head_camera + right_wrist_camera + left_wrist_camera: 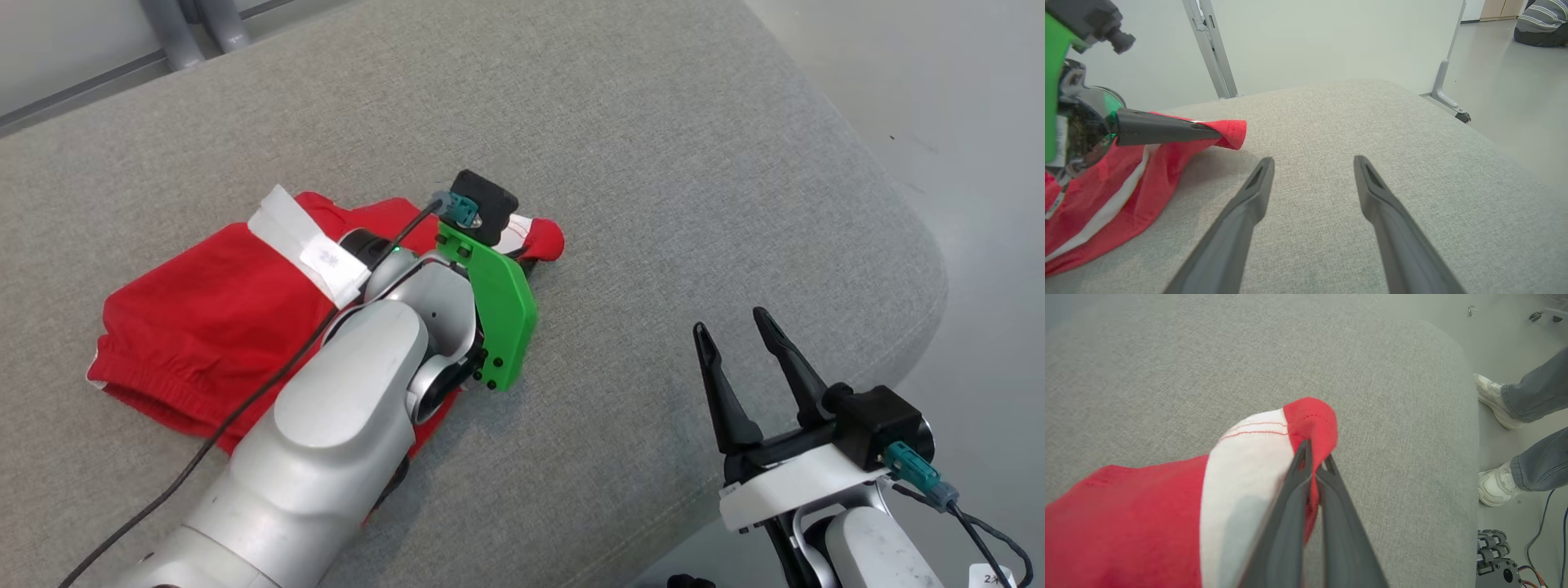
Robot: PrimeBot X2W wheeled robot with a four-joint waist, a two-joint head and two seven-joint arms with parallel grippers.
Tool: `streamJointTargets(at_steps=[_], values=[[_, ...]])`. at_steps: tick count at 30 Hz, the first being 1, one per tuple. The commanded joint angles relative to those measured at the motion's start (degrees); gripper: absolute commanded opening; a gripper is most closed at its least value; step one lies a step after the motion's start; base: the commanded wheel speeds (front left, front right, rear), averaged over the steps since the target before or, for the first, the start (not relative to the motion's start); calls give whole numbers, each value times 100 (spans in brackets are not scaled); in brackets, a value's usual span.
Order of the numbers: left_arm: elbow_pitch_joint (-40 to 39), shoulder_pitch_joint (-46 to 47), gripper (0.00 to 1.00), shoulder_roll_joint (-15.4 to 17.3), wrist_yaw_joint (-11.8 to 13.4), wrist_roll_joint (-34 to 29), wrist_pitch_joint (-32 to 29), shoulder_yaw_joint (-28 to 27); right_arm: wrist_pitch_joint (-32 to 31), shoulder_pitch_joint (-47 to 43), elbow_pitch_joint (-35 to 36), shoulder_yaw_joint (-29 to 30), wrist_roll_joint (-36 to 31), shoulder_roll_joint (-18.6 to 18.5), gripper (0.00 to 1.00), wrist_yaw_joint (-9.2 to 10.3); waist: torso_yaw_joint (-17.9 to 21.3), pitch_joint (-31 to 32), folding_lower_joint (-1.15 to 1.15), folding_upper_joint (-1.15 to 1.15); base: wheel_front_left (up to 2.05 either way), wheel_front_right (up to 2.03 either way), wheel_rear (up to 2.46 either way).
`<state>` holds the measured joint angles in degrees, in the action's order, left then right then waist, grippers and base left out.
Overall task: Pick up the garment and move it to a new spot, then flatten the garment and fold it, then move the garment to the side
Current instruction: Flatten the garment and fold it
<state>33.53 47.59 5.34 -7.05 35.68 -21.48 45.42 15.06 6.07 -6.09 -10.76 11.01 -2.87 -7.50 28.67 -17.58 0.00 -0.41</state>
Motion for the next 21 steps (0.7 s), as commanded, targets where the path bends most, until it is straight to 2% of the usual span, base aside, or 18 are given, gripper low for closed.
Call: streamJointTargets(at_steps=[1,6,11,14,16,21], values=[[81,-98,100,17,-8,-13,84,28,17,-54,-2,22,60,-5,100,2,55,-77,0,41,0,0,0],[-157,-399,100,-71,-25,122,341,173,17,-87,-23,143,-40,-6,100,2,-191,-48,0,41,0,0,0],[-1144,-862,100,66,101,356,463,19,17,-99,-2,220,-179,-8,100,2,-512,118,0,41,0,0,0],[-1949,-1278,100,356,396,526,520,-240,17,-142,-15,237,-280,-7,100,2,-703,244,0,41,0,0,0],[-2408,-1601,100,667,706,569,613,-503,17,-171,-10,244,-338,-8,100,2,-818,306,0,41,0,0,0],[-3004,-2397,100,1406,1288,691,597,-1035,17,-254,-31,259,-468,-9,100,2,-1102,405,0,41,0,0,0]])
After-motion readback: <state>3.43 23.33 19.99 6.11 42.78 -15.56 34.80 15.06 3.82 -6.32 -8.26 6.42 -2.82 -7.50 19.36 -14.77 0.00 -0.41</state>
